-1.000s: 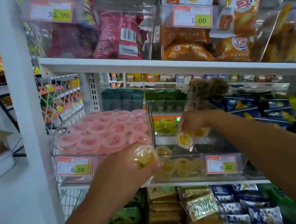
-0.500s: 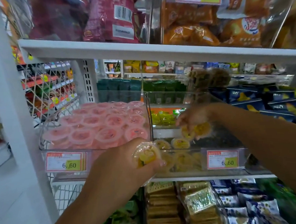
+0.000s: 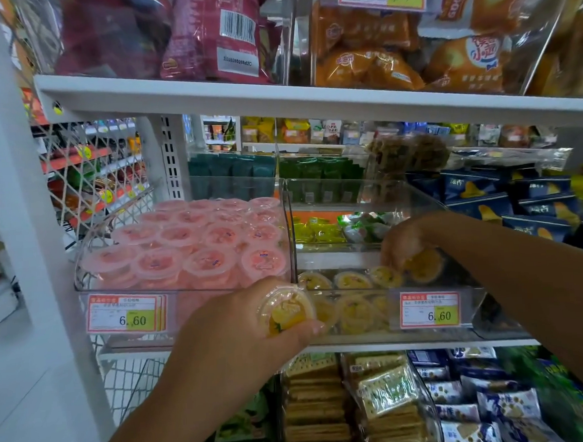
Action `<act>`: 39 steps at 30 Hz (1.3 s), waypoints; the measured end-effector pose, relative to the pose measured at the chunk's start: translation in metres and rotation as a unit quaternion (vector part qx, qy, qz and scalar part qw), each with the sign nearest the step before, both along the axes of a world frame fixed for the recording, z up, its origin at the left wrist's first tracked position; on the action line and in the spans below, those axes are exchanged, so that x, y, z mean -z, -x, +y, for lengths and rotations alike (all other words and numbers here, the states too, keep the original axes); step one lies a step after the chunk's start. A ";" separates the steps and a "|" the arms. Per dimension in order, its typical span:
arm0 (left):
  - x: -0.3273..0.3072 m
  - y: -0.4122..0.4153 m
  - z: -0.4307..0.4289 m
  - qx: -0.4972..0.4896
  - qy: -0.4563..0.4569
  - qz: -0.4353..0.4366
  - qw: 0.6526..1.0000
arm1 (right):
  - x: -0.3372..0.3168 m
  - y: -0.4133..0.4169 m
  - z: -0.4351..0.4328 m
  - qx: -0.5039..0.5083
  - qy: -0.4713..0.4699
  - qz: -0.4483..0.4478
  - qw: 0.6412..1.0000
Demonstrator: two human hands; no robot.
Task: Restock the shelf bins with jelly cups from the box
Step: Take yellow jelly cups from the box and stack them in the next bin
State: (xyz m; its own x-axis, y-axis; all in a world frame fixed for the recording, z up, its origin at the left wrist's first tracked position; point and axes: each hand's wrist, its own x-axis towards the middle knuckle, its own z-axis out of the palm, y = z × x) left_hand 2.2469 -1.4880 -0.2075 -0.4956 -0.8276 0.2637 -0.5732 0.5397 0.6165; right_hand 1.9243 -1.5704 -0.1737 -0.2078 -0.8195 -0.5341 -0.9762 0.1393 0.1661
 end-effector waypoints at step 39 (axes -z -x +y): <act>0.010 0.006 -0.003 0.013 -0.013 0.018 1.000 | 0.006 0.003 -0.006 -0.023 0.014 0.026 0.999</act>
